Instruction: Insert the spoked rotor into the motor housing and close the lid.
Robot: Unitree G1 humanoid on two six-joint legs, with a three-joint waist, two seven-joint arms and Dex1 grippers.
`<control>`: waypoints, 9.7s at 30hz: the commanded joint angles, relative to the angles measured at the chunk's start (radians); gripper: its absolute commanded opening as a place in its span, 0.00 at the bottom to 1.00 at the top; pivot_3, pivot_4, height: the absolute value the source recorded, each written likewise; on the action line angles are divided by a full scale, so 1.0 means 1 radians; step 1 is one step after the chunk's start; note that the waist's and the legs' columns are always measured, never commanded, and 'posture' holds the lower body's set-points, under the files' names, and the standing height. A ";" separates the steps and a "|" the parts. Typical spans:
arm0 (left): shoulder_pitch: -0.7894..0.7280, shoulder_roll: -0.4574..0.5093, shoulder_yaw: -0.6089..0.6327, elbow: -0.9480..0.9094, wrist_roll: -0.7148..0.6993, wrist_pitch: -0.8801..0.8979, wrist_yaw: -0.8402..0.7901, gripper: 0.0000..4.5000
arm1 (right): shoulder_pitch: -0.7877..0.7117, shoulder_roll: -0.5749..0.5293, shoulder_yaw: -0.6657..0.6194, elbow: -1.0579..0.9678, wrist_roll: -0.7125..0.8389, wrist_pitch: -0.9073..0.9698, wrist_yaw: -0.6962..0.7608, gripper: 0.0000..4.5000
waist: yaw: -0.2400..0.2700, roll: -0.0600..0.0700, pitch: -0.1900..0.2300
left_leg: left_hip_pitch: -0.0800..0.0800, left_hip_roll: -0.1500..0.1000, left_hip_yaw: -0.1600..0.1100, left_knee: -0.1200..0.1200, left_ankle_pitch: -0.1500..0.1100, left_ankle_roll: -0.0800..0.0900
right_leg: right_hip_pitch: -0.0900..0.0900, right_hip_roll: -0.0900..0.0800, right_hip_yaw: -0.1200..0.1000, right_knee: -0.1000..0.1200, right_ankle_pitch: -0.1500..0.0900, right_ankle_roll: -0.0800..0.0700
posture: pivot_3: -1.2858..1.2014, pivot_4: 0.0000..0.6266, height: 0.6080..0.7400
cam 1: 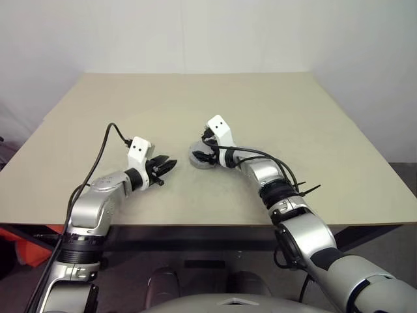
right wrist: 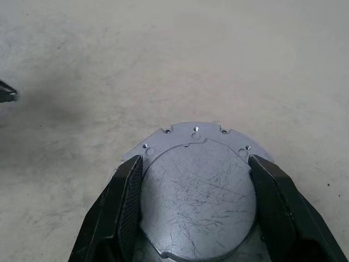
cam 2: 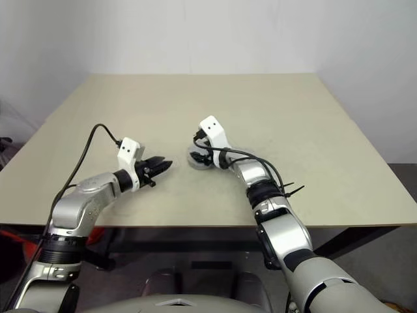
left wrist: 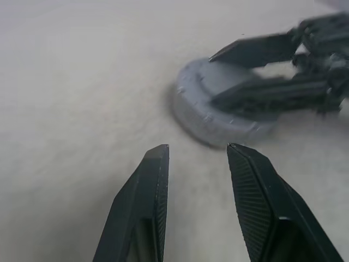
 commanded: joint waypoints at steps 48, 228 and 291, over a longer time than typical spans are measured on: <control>-0.329 -0.198 0.024 0.464 0.007 0.180 0.059 0.01 | -0.016 -0.031 -0.047 -0.011 0.020 0.068 -0.036 0.66 | 0.019 0.000 0.000 | 0.002 0.000 0.000 -0.001 0.000 0.000 | 0.004 -0.001 0.000 -0.004 -0.004 0.007 | 0.52 0.00 1.00; -0.231 -0.228 0.676 0.431 -0.790 -0.068 0.426 0.51 | -0.094 0.130 -0.655 -0.183 0.821 0.664 -0.451 0.99 | 0.019 0.000 0.001 | -0.028 -0.001 -0.001 0.002 0.005 -0.007 | -0.022 0.001 -0.005 -0.002 0.004 0.006 | 0.52 0.00 1.00; -0.053 0.025 -0.124 0.139 0.102 -0.396 0.020 0.84 | 0.171 -0.389 -0.097 -0.334 0.166 0.029 0.178 1.00 | 0.019 -0.009 0.000 | -0.016 0.000 -0.001 0.006 0.007 -0.006 | -0.008 0.001 -0.004 0.002 0.002 0.000 | 0.52 0.00 1.00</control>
